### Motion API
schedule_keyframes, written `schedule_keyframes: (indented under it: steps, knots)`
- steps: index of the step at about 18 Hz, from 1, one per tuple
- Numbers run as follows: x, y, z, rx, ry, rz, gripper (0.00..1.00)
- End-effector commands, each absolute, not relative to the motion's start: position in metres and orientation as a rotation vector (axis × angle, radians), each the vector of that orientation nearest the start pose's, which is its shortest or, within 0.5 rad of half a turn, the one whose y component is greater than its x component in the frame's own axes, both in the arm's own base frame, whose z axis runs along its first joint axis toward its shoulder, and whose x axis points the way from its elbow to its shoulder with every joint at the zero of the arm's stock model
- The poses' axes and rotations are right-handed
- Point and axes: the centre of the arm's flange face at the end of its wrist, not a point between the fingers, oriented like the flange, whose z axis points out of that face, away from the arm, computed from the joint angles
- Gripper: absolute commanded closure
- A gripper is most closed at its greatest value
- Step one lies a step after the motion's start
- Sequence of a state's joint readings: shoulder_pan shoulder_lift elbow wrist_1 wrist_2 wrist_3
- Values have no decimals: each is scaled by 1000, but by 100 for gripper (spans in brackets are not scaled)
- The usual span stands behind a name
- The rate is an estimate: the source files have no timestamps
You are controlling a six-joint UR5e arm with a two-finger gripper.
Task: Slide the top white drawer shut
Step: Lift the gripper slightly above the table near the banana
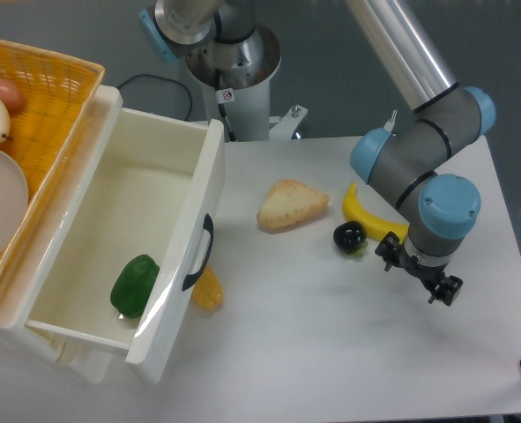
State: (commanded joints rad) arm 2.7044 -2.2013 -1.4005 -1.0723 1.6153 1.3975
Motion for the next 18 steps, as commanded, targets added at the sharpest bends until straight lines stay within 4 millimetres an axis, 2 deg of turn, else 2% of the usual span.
schedule_keyframes:
  steps: [4,8,11,14,18]
  knots:
    - [-581,416,237,-3130,388,68,0]
    - [-569,412,221,-3092,339,52,0]
    - [-555,406,220,-3052,316,2,0]
    - [-548,407,215,-3044,118,-47,0]
    - [-536,425,219,-2961,-53,-112,0]
